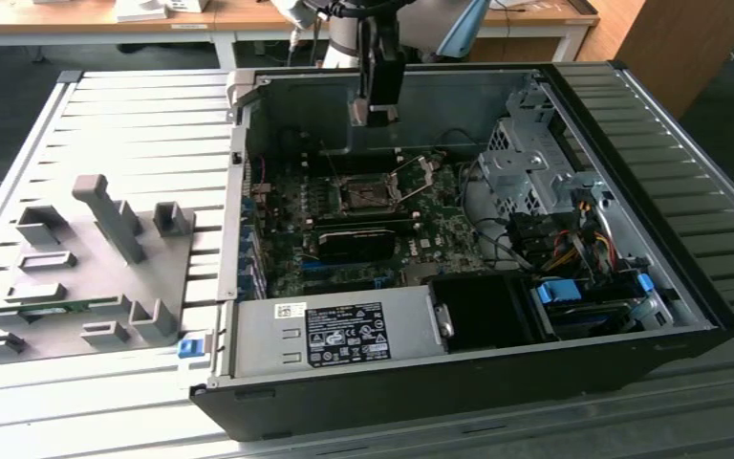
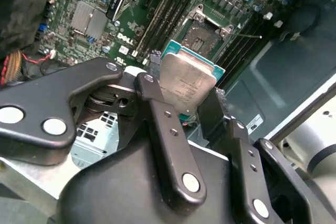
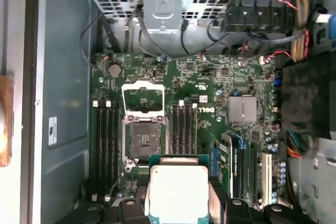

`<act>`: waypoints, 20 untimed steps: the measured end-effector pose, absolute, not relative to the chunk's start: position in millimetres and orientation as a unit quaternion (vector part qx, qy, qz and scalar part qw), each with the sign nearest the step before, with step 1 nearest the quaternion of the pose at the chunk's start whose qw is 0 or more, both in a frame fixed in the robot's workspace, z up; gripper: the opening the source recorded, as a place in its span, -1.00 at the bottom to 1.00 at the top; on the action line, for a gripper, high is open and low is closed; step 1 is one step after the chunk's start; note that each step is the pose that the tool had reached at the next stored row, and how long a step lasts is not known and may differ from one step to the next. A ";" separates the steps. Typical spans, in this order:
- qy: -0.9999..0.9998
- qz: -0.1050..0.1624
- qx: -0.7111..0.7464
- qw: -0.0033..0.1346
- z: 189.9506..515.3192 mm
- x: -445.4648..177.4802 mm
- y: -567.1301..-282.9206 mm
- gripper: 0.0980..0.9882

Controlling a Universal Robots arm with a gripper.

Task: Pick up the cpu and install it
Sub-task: 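Place the cpu into insertion slot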

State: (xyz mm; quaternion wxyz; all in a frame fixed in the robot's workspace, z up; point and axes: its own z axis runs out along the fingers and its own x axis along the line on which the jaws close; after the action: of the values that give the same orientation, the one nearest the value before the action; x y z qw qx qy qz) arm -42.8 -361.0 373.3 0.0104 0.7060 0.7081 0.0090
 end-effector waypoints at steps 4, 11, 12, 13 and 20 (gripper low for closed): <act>0.714 0.009 0.700 0.010 368.7 -42.5 -360.9 -0.02; 0.714 0.009 0.700 0.010 367.2 -42.4 -360.9 -0.02; 0.714 0.009 0.700 0.010 366.8 -42.4 -360.9 -0.02; 0.714 0.009 0.700 0.010 366.5 -42.3 -360.9 -0.02; 0.714 0.009 0.700 0.010 361.0 -39.6 -360.7 -0.02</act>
State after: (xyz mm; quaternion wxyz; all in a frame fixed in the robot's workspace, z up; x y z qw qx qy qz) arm -39.6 -360.7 361.0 0.0104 0.6997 0.7143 0.0090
